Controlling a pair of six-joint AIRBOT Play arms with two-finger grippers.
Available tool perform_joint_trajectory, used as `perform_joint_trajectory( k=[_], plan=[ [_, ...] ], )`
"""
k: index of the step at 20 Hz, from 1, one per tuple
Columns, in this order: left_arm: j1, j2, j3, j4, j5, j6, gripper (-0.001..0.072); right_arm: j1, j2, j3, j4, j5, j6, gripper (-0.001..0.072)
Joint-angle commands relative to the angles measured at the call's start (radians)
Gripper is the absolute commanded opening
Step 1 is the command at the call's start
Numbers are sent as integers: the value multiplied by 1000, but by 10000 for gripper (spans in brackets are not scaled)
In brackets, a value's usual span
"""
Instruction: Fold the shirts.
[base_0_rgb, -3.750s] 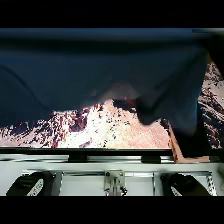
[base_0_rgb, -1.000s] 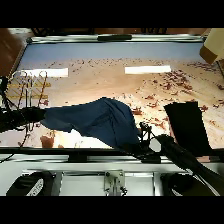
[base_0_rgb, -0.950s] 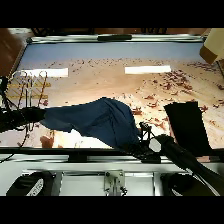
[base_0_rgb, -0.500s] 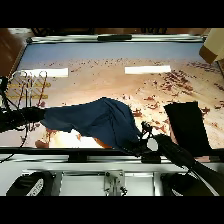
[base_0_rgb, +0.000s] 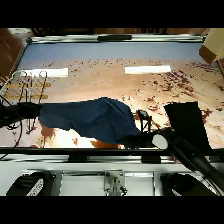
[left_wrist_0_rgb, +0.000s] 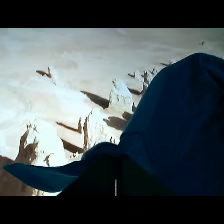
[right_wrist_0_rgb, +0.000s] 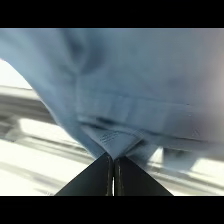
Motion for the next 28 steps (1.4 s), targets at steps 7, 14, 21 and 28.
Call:
perform_joint_trajectory(
  k=[7,14,21,28],
  plan=[
    [-1,55,808,-20,141,-48,31,-1,416,771,-590,-80,-39,64],
    [-1,97,982,-58,147,-53,30,-1,436,894,-523,-307,-11,64],
    [-1,59,857,135,21,-53,30,-1,298,894,-840,133,6,64],
    [0,-70,385,269,5,-51,31,-53,-211,850,-970,329,96,64]
  ],
)
